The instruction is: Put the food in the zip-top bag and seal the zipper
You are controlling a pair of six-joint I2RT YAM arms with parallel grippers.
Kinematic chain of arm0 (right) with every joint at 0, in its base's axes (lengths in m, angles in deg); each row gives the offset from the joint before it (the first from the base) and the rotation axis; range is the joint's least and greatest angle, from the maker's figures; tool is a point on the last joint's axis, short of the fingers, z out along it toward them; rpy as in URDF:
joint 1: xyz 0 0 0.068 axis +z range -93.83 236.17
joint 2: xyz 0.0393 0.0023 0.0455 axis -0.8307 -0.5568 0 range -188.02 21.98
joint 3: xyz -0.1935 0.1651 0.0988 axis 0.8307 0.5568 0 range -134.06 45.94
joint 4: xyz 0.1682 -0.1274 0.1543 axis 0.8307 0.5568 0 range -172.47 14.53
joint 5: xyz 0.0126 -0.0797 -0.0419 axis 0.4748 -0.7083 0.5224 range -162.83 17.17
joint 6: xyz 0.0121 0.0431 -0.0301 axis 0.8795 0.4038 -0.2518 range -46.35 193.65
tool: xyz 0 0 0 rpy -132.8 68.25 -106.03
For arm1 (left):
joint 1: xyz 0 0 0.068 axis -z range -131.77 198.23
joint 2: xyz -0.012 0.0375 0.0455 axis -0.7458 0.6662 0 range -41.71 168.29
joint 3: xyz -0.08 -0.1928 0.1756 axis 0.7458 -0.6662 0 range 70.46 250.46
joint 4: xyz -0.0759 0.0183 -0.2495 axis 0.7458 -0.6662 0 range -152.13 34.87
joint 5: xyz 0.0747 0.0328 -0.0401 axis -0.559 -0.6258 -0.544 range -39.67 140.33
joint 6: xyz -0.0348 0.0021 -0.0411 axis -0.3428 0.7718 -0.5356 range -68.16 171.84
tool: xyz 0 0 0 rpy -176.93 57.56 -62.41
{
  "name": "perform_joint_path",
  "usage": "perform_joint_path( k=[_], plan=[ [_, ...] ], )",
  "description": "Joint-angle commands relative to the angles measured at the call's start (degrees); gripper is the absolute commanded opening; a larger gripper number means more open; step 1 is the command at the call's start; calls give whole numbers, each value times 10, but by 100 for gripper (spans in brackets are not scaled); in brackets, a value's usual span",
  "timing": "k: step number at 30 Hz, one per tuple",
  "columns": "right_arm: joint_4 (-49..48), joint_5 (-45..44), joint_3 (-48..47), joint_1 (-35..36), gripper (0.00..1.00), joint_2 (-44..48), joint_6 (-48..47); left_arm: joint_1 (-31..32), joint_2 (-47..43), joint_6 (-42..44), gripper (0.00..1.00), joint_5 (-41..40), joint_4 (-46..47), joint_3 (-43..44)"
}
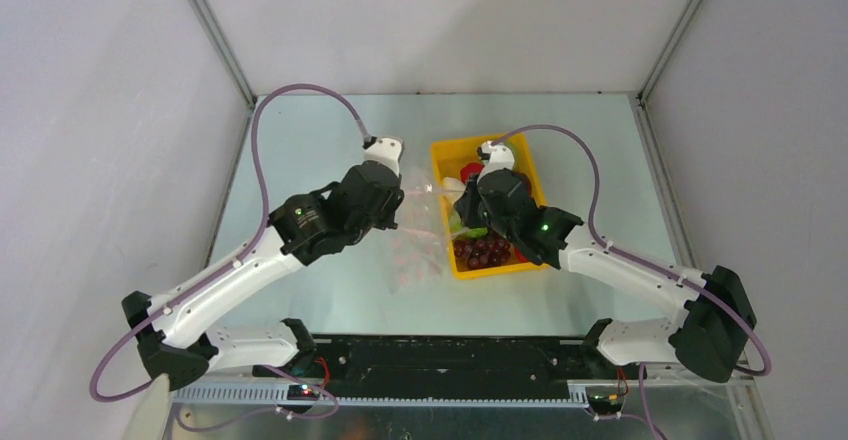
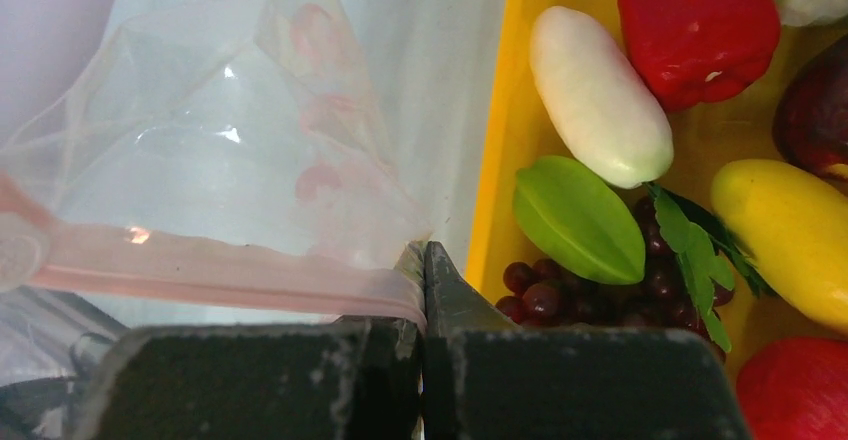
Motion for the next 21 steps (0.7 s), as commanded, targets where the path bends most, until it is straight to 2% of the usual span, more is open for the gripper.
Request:
perform_joint_path(
  k=[1, 4, 8, 12, 14, 17, 21],
  plan=[
    [71, -51, 8, -34, 0, 26, 8, -17, -39, 30, 0, -192, -75, 37],
    [68, -35, 18, -34, 0, 36, -13, -34, -60, 35, 4, -204, -61, 29],
    [38, 13, 27, -34, 0, 50, -23, -64, -73, 48, 4, -89, 18, 0],
    [-25, 96, 40, -33, 0, 40, -28, -73, -50, 64, 0, -28, 81, -19],
    [-55, 123, 42, -33, 3, 24, -27, -81, -34, 70, 0, -3, 106, -22],
    [-93, 141, 41, -33, 22, -6, -28, -92, -8, 98, 0, 16, 135, -17],
    [-154, 158, 10, -39, 27, -42, -30, -108, 8, 179, 0, -69, 132, 22]
  ],
)
